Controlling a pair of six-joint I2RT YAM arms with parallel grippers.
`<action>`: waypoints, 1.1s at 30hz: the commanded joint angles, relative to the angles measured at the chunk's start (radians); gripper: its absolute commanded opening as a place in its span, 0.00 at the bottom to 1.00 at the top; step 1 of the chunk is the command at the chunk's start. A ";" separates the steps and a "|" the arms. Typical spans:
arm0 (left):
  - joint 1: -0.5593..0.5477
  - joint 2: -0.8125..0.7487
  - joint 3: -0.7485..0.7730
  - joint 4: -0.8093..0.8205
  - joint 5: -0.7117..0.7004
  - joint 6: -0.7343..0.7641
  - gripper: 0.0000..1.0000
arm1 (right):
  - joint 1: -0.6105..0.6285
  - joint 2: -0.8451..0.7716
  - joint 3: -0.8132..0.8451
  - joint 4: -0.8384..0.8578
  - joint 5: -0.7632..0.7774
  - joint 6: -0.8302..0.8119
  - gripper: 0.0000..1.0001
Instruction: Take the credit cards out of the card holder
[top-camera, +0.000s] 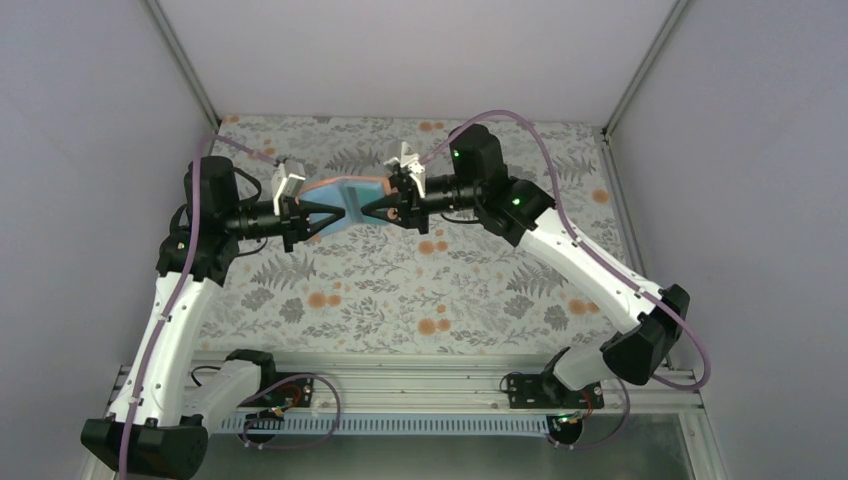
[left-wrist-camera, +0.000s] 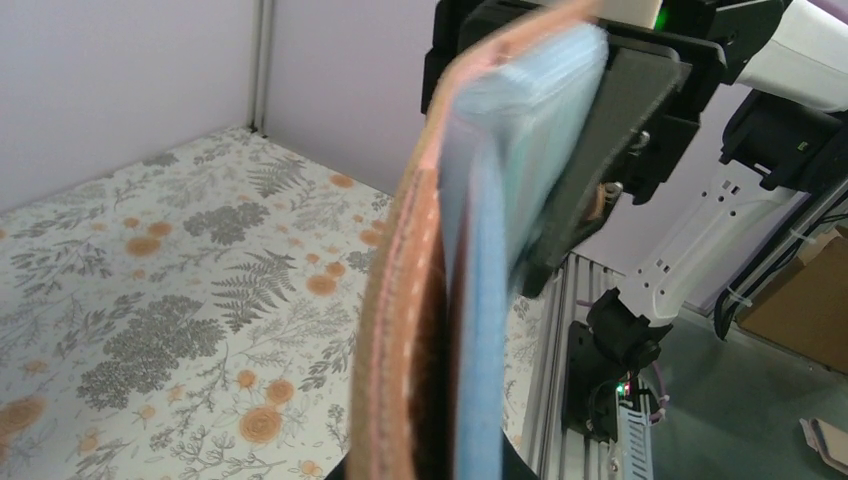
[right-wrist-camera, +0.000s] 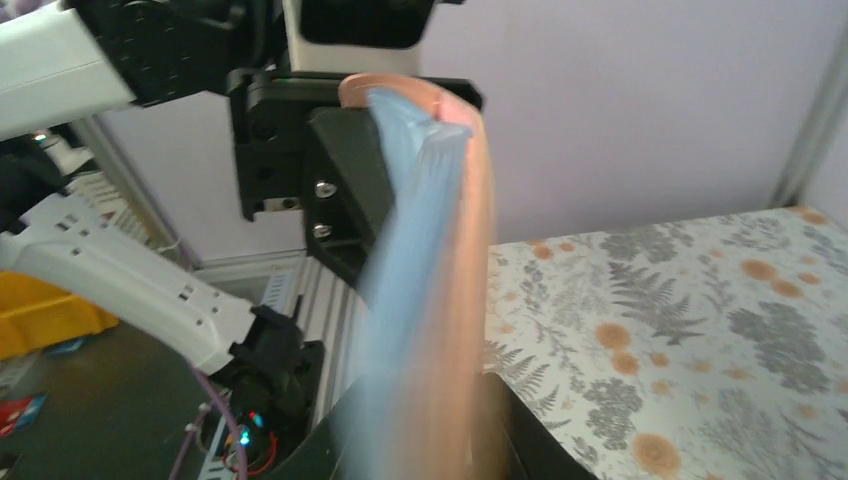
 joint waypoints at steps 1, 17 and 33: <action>0.001 -0.011 0.029 0.021 0.015 -0.011 0.02 | 0.019 -0.009 0.023 0.011 -0.183 -0.078 0.25; 0.001 -0.014 0.026 0.016 0.012 -0.007 0.02 | -0.029 -0.122 -0.057 0.040 0.085 -0.015 0.53; 0.007 -0.001 0.013 0.042 -0.156 -0.124 0.02 | 0.194 -0.064 -0.056 0.146 0.531 0.160 0.90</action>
